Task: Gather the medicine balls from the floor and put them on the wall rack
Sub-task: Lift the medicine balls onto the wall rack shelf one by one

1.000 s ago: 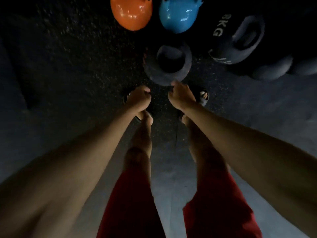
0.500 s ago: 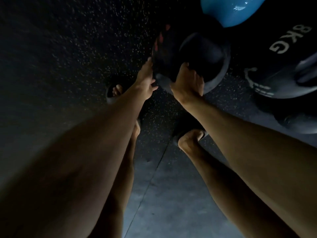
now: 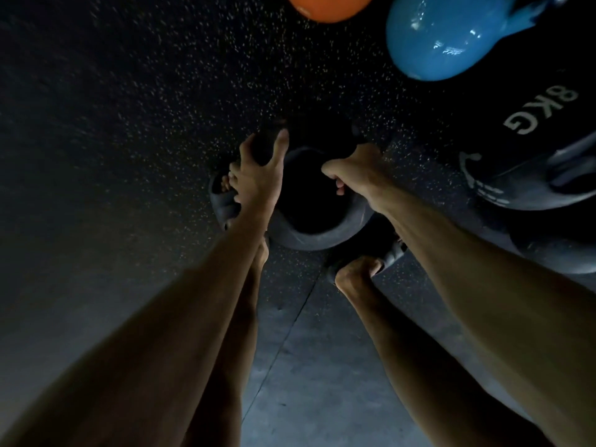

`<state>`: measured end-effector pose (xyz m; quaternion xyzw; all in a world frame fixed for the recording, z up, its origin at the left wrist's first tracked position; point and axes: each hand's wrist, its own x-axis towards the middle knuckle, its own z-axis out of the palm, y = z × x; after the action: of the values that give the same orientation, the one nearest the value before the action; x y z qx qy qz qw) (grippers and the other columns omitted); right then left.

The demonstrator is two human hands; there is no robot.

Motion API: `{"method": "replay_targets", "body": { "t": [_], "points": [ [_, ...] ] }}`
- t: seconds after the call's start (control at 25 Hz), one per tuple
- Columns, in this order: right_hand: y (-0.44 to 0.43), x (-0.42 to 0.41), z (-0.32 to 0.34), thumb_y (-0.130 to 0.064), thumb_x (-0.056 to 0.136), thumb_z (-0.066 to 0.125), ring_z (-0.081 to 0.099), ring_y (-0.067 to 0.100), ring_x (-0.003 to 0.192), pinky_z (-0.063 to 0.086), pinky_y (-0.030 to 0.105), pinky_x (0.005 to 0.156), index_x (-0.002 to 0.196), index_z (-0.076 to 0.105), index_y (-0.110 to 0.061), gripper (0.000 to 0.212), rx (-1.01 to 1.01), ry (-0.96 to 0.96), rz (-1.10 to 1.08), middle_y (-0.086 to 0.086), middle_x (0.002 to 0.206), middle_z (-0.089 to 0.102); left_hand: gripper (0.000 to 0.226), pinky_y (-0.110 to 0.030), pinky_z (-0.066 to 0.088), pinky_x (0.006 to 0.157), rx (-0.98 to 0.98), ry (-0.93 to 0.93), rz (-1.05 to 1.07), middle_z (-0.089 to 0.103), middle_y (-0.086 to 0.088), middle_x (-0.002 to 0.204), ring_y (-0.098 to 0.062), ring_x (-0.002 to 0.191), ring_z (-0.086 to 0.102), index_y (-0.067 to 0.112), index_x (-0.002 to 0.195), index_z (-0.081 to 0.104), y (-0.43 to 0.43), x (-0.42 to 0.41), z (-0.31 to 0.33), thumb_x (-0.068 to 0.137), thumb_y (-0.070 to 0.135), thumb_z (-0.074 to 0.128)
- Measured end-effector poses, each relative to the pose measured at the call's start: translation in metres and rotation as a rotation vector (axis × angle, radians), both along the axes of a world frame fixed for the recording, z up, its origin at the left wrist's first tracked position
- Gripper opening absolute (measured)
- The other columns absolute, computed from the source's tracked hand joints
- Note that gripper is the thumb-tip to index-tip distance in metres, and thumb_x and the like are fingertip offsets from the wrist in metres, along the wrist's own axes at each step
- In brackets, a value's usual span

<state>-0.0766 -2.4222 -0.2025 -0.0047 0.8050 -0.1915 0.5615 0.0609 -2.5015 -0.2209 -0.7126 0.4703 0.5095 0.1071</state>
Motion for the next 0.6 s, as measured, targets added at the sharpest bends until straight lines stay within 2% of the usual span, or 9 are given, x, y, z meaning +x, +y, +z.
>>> {"method": "replay_targets", "body": {
  "t": [0.16,0.32,0.44,0.56,0.6],
  "points": [
    [0.034,0.012,-0.018,-0.001,0.074,0.064,0.048,0.011,0.047,0.045,0.024,0.043,0.062,0.057,-0.011,0.016,-0.026,-0.164,-0.192,0.004,0.058,0.052,0.082,-0.061,0.024,0.110,-0.074,-0.188,-0.224,0.035,-0.017,0.149,-0.039,0.139,0.030,0.037,0.147,0.035,0.011,-0.008,-0.001,0.079,0.081,0.047],
    [0.063,0.010,-0.034,-0.004,0.073,0.064,0.046,0.009,0.046,0.044,0.024,0.044,0.058,0.053,-0.011,0.020,-0.044,-0.178,-0.253,0.003,0.057,0.050,0.082,-0.060,0.023,0.112,0.001,-0.207,-0.313,0.030,-0.015,0.153,-0.038,0.143,0.022,0.039,0.150,0.031,0.026,-0.021,-0.011,0.081,0.080,0.047],
    [0.080,-0.002,-0.041,-0.006,0.078,0.062,0.046,0.007,0.047,0.044,0.020,0.046,0.058,0.053,-0.011,0.022,-0.059,-0.198,-0.214,0.001,0.057,0.049,0.083,-0.059,0.021,0.112,-0.038,-0.232,-0.349,0.028,-0.015,0.154,-0.037,0.144,0.018,0.039,0.151,0.029,0.046,-0.034,-0.010,0.081,0.081,0.045],
    [0.093,0.003,-0.048,-0.011,0.082,0.065,0.052,0.005,0.052,0.047,0.023,0.051,0.077,0.063,-0.010,0.006,-0.053,-0.144,-0.249,0.001,0.067,0.057,0.078,-0.059,0.019,0.112,-0.079,-0.228,-0.353,0.027,-0.013,0.155,-0.036,0.145,0.017,0.040,0.151,0.030,0.055,-0.035,-0.009,0.084,0.078,0.043],
    [0.098,0.008,-0.049,-0.017,0.082,0.068,0.057,0.006,0.058,0.050,0.024,0.055,0.087,0.067,-0.010,0.009,-0.035,-0.086,-0.235,0.000,0.074,0.063,0.072,-0.059,0.018,0.113,-0.081,-0.205,-0.358,0.028,-0.012,0.155,-0.035,0.146,0.017,0.040,0.150,0.031,0.056,-0.030,-0.009,0.088,0.074,0.043]
  ]
}}
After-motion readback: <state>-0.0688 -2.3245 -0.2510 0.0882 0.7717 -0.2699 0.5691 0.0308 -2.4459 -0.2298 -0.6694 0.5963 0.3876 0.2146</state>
